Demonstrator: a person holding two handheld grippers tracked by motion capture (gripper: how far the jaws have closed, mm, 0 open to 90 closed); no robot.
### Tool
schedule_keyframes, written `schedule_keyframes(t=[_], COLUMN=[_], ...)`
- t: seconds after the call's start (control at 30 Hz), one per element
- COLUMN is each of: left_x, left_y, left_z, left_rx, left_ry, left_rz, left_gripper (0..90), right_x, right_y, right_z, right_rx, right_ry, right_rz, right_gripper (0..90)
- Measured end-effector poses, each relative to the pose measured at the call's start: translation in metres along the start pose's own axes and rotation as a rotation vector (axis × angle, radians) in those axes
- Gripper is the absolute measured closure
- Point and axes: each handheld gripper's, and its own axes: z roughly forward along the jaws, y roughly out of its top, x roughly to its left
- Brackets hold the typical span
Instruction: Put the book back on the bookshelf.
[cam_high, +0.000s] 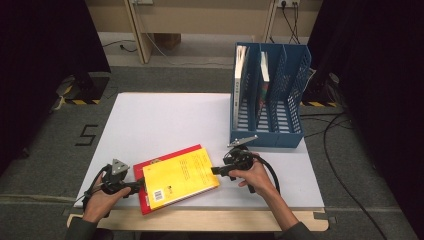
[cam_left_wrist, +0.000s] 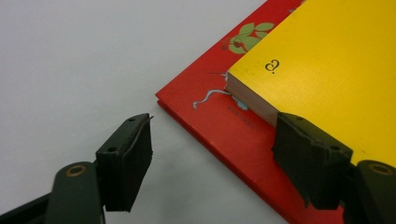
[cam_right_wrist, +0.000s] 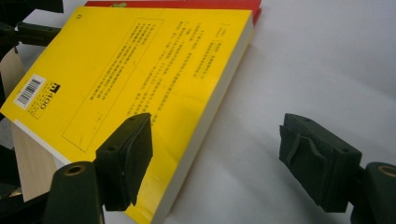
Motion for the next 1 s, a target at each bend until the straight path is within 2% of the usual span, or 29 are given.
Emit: schedule_keyframes(t=[0.17, 0.7, 0.8, 1.0], left_x=[0.0, -0.009, -0.009, -0.009], left_y=[0.0, 0.003, 0.003, 0.003], left_z=[0.001, 0.005, 0.005, 0.005], left_rx=[-0.003, -0.014, -0.015, -0.016], left_ry=[0.011, -0.014, -0.02, -0.019], left_rz=[-0.008, 0.001, -0.001, -0.004], left_gripper=[21.5, 22.5, 22.4, 22.3], right_x=[0.0, 0.001, 0.0, 0.002], right_y=[0.0, -0.002, -0.002, -0.003], right_z=[0.004, 0.012, 0.014, 0.018], right_rx=[0.007, 0.027, 0.023, 0.03], right_ry=[0.014, 0.032, 0.06, 0.062], right_rz=[0.004, 0.016, 0.026, 0.036], right_gripper=[26.7, 26.7, 26.8, 26.9])
